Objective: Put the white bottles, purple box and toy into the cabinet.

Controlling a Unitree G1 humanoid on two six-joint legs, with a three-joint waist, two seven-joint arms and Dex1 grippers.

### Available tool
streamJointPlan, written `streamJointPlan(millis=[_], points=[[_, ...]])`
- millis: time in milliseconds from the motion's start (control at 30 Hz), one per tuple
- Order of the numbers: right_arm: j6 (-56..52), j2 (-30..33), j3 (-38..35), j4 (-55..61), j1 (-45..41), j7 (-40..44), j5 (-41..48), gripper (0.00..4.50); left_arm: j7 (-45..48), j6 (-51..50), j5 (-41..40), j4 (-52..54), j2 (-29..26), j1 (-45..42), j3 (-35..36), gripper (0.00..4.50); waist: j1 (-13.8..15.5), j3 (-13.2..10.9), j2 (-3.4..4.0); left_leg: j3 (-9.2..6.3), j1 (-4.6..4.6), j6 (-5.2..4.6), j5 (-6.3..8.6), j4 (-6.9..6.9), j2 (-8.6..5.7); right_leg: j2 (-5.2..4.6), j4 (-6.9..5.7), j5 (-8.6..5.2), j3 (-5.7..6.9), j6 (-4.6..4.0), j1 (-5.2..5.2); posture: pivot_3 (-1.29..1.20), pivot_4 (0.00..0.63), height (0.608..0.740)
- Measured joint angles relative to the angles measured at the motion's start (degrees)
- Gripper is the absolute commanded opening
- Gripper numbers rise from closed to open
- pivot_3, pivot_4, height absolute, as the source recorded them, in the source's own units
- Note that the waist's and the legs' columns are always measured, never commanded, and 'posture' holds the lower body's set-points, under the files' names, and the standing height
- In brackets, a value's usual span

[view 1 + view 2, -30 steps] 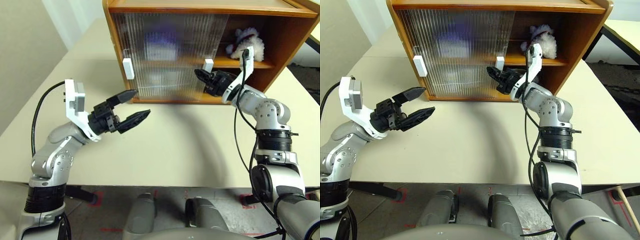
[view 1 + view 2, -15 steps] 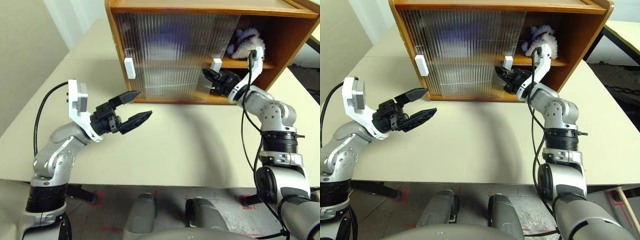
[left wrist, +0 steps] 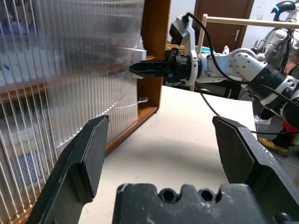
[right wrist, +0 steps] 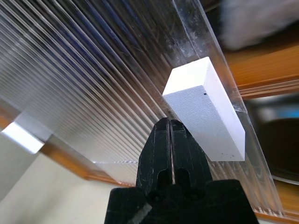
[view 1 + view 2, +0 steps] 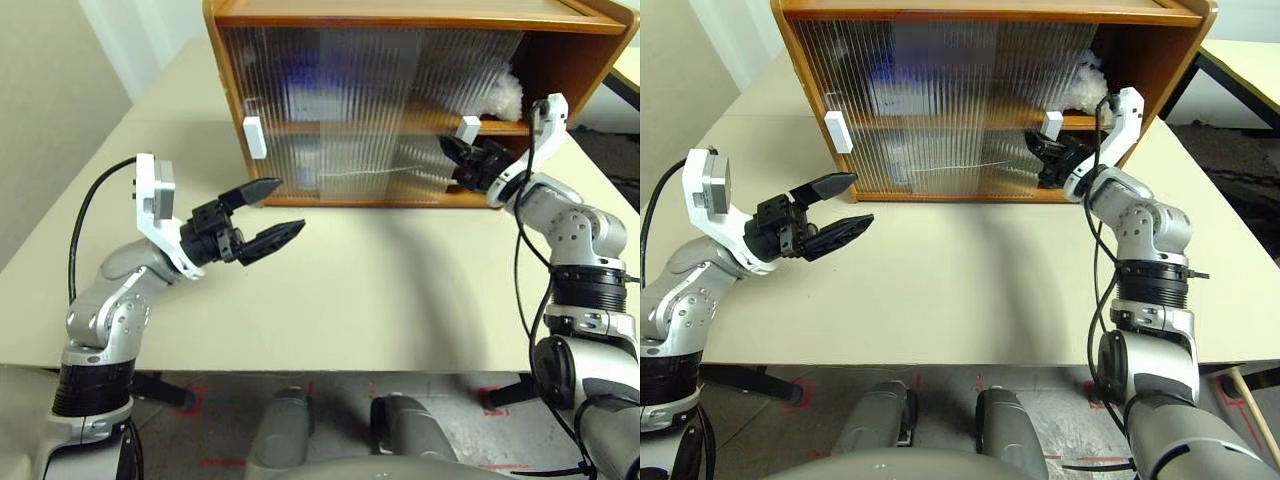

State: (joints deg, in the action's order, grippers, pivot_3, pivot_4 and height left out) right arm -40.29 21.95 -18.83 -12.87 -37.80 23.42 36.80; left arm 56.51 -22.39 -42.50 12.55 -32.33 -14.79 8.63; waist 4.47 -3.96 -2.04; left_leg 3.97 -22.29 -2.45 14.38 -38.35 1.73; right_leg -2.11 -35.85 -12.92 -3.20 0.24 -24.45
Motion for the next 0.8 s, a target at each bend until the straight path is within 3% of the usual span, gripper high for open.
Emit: streamJointPlan(millis=[800], points=[[11.88,7.02,-0.88,-10.70,-1.33,0.49,-7.03,0.06,3.05,0.81,2.00,-4.35,0.86,-2.93,-0.99,4.50,-3.44,0.07,-0.02,0.05,0.03,-0.01,-0.02,-0.01,-0.02,0.05,-0.02,0.06,-0.14,0.03,0.01,0.15,0.017,0.740]])
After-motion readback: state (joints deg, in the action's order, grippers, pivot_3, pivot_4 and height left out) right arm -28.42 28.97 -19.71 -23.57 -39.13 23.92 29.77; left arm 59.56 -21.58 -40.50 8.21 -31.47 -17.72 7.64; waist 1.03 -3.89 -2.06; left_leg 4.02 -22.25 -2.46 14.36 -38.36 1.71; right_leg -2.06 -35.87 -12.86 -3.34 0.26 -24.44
